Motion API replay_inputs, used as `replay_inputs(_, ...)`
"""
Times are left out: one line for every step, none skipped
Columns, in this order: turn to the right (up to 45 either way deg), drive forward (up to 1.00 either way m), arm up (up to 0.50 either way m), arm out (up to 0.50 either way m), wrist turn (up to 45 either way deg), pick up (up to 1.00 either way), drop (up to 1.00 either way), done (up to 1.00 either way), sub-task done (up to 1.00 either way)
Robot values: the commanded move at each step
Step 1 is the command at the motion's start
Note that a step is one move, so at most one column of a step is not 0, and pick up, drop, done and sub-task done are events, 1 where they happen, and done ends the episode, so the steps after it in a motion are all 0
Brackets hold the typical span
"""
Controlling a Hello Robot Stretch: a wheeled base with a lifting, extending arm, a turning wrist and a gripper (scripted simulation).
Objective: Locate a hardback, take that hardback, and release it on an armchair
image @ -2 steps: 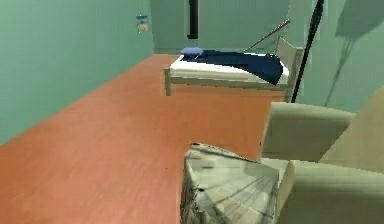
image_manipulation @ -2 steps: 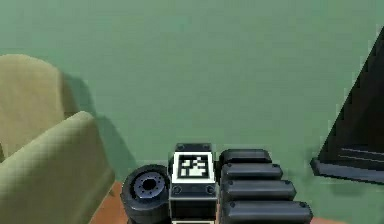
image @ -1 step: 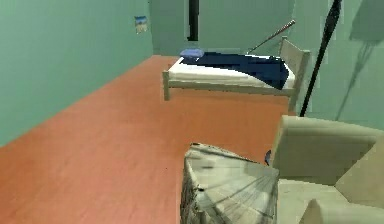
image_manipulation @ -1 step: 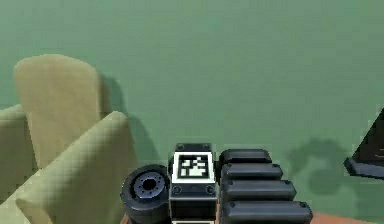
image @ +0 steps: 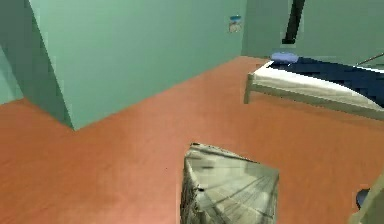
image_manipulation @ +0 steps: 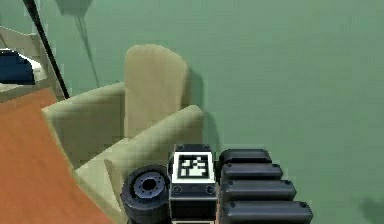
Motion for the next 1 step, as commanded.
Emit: replay_inputs(0.0, 0.40, 0.00, 0.00, 0.0, 0.00, 0.00, 0.00, 0.00)
